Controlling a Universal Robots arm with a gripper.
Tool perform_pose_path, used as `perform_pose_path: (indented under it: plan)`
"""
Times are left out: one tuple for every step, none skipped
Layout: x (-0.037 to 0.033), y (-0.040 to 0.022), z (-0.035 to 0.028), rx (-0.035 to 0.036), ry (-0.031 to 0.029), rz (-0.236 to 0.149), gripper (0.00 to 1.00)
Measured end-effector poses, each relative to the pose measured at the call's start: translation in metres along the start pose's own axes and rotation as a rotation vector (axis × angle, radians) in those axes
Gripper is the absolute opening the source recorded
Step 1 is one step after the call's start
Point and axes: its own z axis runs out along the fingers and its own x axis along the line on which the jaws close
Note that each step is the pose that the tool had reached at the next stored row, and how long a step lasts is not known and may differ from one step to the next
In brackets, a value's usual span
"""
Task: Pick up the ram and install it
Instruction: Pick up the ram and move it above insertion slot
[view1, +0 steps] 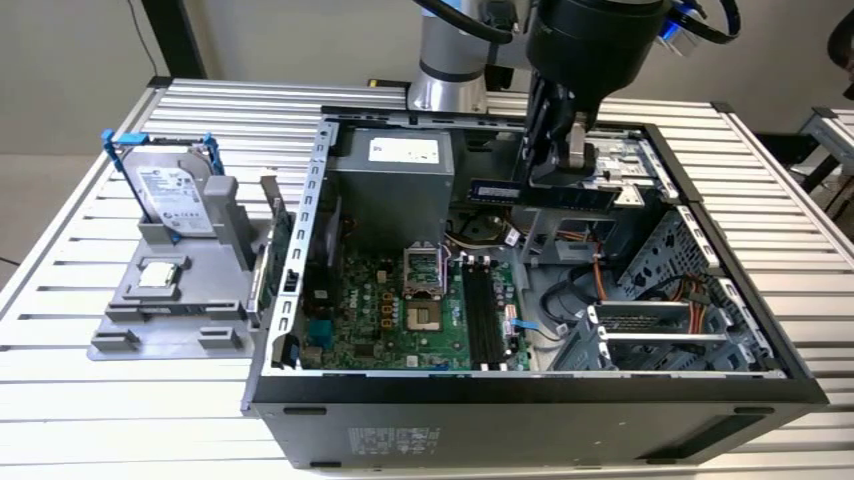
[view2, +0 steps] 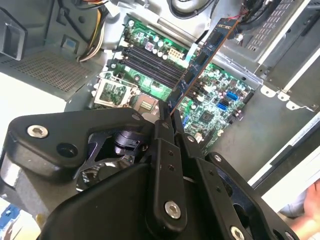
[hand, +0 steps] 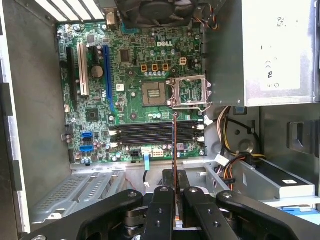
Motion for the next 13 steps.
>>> perform_pose_path:
  plan:
    - [0.0000,0.0000,0.0000,0.0000,0.0000,0.000,0.00]
    - [0.0000,0.0000,0.0000,0.0000,0.0000,0.000,0.00]
    - [0.0000,0.0000,0.0000,0.0000,0.0000,-0.001,0.00]
    - [0.0000,0.0000,0.0000,0.0000,0.0000,-0.001,0.00]
    - [0.0000,0.0000,0.0000,0.0000,0.0000,-0.001,0.00]
    - [0.0000,0.0000,0.0000,0.0000,0.0000,-0.001,0.00]
    - [0.0000,0.0000,0.0000,-0.0001,0.0000,-0.002,0.00]
    - [0.0000,0.0000,0.0000,-0.0001,0.0000,-0.002,0.00]
    - [0.0000,0.0000,0.0000,-0.0001,0.0000,-0.002,0.00]
    - [0.0000,0.0000,0.0000,-0.0001,0.0000,-0.002,0.00]
    - [0.0000,0.0000,0.0000,-0.0001,0.0000,-0.001,0.00]
    - [0.0000,0.0000,0.0000,0.0001,0.0001,0.004,0.00]
    - [0.0000,0.0000,0.0000,0.0004,-0.0001,0.013,0.00]
